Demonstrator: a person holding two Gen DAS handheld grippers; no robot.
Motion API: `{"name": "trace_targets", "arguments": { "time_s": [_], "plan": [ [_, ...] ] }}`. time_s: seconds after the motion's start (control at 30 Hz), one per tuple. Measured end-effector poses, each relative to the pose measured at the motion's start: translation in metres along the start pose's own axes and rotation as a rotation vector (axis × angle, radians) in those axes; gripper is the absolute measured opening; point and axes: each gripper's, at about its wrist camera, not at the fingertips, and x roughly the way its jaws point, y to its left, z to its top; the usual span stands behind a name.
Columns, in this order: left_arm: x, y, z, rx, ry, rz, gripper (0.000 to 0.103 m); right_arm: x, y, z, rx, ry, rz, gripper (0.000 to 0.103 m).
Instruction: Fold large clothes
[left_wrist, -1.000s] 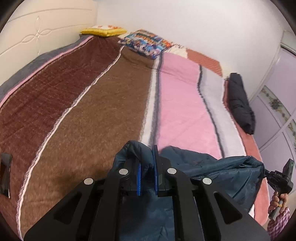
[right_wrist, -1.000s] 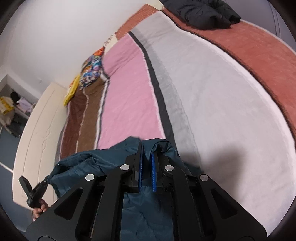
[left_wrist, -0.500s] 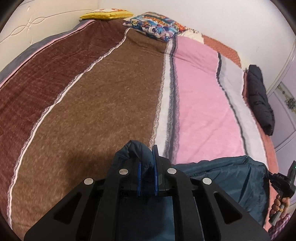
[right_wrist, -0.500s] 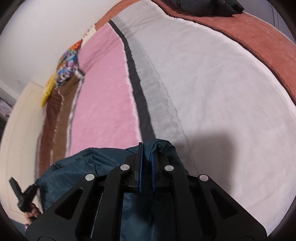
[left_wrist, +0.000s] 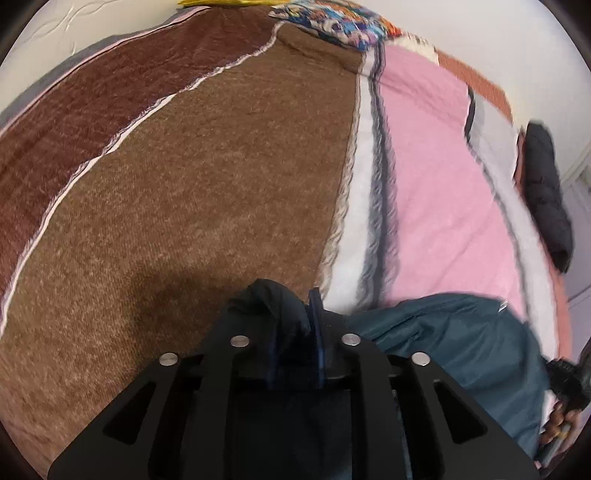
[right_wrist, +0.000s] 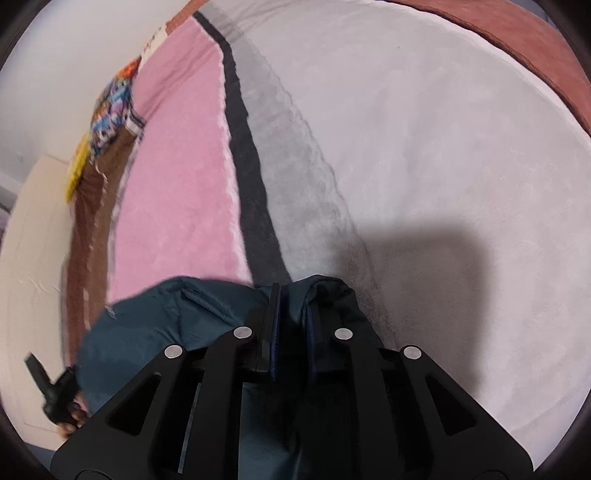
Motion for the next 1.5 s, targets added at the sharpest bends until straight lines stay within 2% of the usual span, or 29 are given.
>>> {"name": "trace_targets", "arguments": {
  "time_s": [0.03, 0.1, 0.13, 0.2, 0.23, 0.27, 0.37, 0.43, 0.5, 0.53, 0.57, 0.6, 0.67, 0.7, 0.8, 0.9, 1.13, 1.27, 1.37, 1.5],
  "plan": [
    [-0.005, 0.002, 0.002, -0.023, -0.013, -0.028, 0.026, -0.004, 0.001, 0.002, 0.016, -0.002, 0.026, 0.021],
    [-0.019, 0.006, 0.006, -0.078, -0.045, -0.095, 0.033, -0.018, -0.003, 0.006, 0.064, -0.005, 0.105, 0.038],
    [-0.025, 0.006, 0.007, -0.09, -0.056, -0.111, 0.035, -0.023, -0.003, 0.007, 0.077, -0.012, 0.121, 0.042],
    [-0.04, 0.004, 0.007, -0.104, -0.113, -0.131, 0.049, -0.041, -0.003, 0.009, 0.083, -0.069, 0.129, 0.068],
    [-0.051, 0.003, 0.007, -0.098, -0.163, -0.126, 0.056, -0.048, -0.001, 0.01, 0.08, -0.103, 0.117, 0.069],
    [-0.057, 0.002, 0.008, -0.092, -0.185, -0.122, 0.057, -0.056, -0.001, 0.011, 0.075, -0.137, 0.11, 0.07],
    [-0.07, -0.002, 0.01, -0.08, -0.201, -0.102, 0.057, -0.072, -0.003, 0.01, 0.08, -0.164, 0.096, 0.07],
    [-0.076, -0.008, 0.008, -0.037, -0.197, -0.129, 0.057, -0.079, 0.003, 0.003, 0.02, -0.169, 0.093, 0.065],
    [-0.081, -0.024, -0.004, 0.067, -0.189, -0.132, 0.048, -0.079, 0.014, -0.012, -0.087, -0.141, 0.04, 0.037],
    [-0.079, -0.033, -0.012, 0.113, -0.181, -0.131, 0.039, -0.073, 0.018, -0.016, -0.118, -0.12, 0.029, 0.03],
    [-0.077, -0.037, -0.017, 0.137, -0.17, -0.122, 0.031, -0.066, 0.022, -0.024, -0.15, -0.094, 0.02, 0.018],
    [-0.069, -0.043, -0.025, 0.156, -0.146, -0.103, 0.025, -0.057, 0.027, -0.033, -0.178, -0.064, 0.007, 0.011],
    [-0.049, -0.047, -0.036, 0.175, -0.094, -0.069, 0.022, -0.037, 0.033, -0.044, -0.206, -0.035, -0.033, 0.01],
    [-0.033, -0.05, -0.042, 0.187, -0.059, -0.029, 0.022, -0.026, 0.036, -0.048, -0.217, -0.024, -0.067, 0.009],
    [-0.006, -0.05, -0.052, 0.196, -0.003, 0.034, 0.022, -0.005, 0.035, -0.052, -0.237, -0.021, -0.138, 0.007],
    [0.01, -0.042, -0.052, 0.163, 0.022, 0.032, 0.022, 0.012, 0.03, -0.048, -0.237, -0.009, -0.17, 0.003],
    [0.024, -0.038, -0.055, 0.155, 0.038, 0.048, 0.022, 0.024, 0.026, -0.043, -0.229, -0.001, -0.161, 0.001],
    [0.012, -0.037, -0.052, 0.147, 0.015, 0.054, 0.022, 0.011, 0.026, -0.043, -0.211, -0.012, -0.168, 0.003],
    [-0.024, -0.033, -0.052, 0.137, -0.038, -0.003, 0.026, -0.017, 0.033, -0.049, -0.233, -0.055, -0.148, 0.004],
    [-0.077, -0.028, -0.067, 0.178, -0.082, -0.051, 0.03, -0.071, 0.039, -0.086, -0.317, -0.12, -0.136, 0.005]
  ]
}}
